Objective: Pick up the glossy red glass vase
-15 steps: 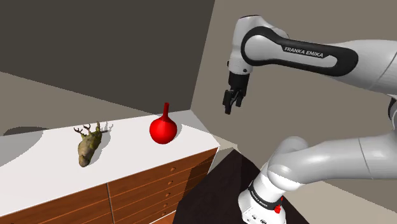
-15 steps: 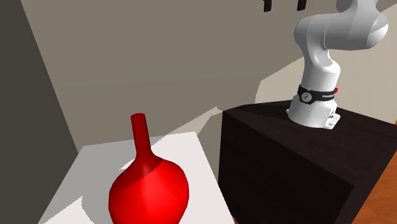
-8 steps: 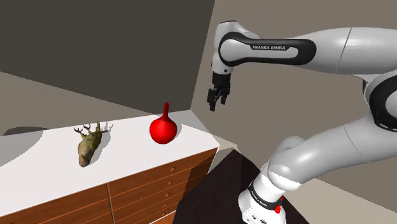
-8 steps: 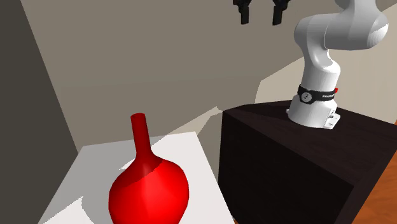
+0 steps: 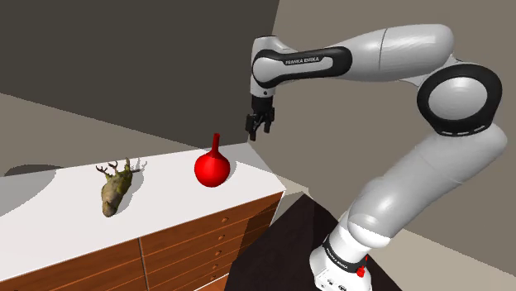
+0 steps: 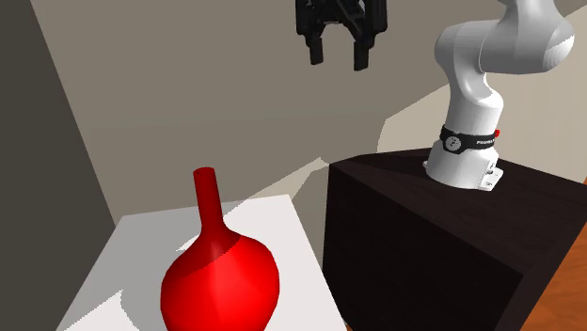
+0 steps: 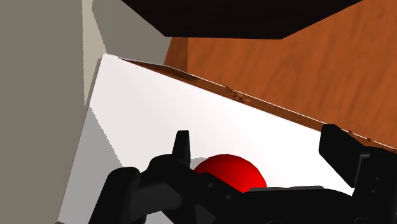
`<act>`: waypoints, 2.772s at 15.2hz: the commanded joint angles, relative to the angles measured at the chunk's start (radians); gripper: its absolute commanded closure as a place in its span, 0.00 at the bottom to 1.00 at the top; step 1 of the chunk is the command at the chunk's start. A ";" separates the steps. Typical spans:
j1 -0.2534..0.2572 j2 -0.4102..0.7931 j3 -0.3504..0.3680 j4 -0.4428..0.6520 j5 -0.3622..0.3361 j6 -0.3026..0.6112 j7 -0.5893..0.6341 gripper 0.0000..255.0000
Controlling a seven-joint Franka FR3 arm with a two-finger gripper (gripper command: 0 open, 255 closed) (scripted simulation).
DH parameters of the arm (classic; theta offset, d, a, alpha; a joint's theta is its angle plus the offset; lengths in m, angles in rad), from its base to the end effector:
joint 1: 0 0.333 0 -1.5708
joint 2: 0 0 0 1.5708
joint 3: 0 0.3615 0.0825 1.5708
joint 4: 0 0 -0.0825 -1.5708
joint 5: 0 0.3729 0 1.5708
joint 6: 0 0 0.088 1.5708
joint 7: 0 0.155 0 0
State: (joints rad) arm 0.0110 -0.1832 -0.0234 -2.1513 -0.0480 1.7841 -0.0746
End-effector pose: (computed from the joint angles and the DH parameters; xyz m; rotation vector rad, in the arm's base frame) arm 0.4491 -0.0123 0.4669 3.0924 0.1199 -0.2880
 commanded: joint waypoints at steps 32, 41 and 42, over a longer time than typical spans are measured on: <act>0.005 0.837 0.014 0.787 0.022 0.044 -0.061 1.00; 0.006 0.819 0.014 0.815 0.022 -0.002 -0.062 1.00; 0.006 0.815 0.014 0.822 0.022 -0.013 -0.063 1.00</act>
State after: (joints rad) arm 0.0161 0.6401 -0.0092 -1.3327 -0.0255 1.7819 -0.1378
